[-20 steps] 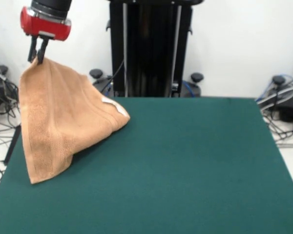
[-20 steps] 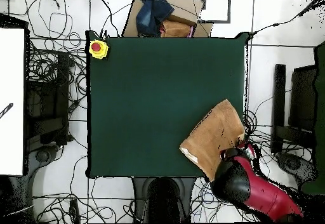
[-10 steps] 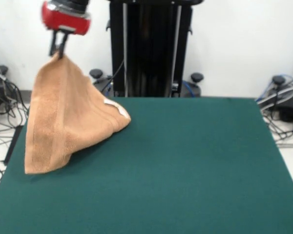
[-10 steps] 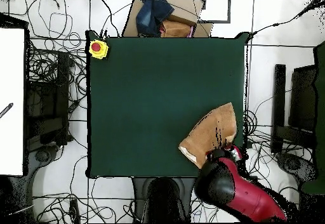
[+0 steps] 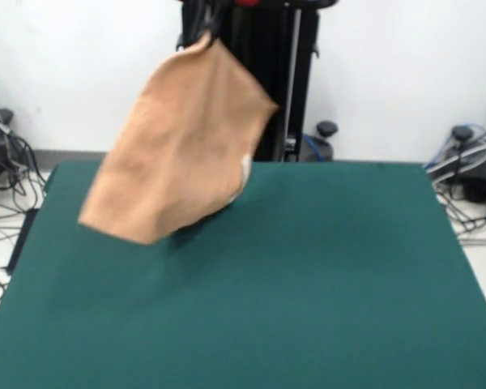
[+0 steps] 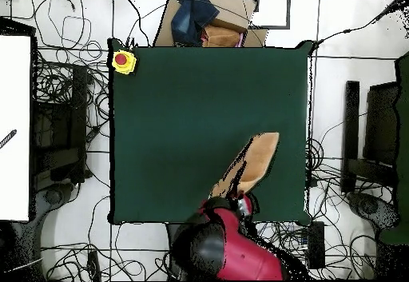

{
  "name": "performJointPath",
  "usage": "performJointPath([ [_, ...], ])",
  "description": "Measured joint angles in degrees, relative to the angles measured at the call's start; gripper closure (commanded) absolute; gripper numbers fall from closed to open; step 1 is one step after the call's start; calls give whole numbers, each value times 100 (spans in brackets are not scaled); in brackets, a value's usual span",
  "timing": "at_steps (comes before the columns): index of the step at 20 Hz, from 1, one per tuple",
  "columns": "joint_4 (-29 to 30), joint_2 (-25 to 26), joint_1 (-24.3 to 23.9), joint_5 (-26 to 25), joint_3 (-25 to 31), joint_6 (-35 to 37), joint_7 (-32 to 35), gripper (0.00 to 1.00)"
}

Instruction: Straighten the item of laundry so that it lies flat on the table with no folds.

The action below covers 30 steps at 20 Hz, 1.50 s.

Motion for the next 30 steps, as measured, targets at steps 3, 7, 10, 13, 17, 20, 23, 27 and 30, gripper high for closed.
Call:
performJointPath([
  [3, 2, -199, 533, 119, -354, 558, 293, 100],
  [7, -28, -432, 1572, 201, -1069, 1539, 1007, 100],
  [10, -59, -478, 2036, 244, -1332, 1891, 1388, 100],
  [13, -301, -496, 2958, 286, -1794, 2542, 2220, 100],
  [17, -585, -521, 3579, 318, -2066, 3176, 3056, 100],
  [20, -748, -567, 3880, 404, -2180, 3597, 3790, 100],
  [23, -799, -592, 3861, 457, -2182, 3711, 4176, 100],
  [27, -716, -652, 3228, 711, -2011, 3575, 4483, 100],
  [30, -550, -680, 2572, 953, -1754, 3262, 4483, 100],
])
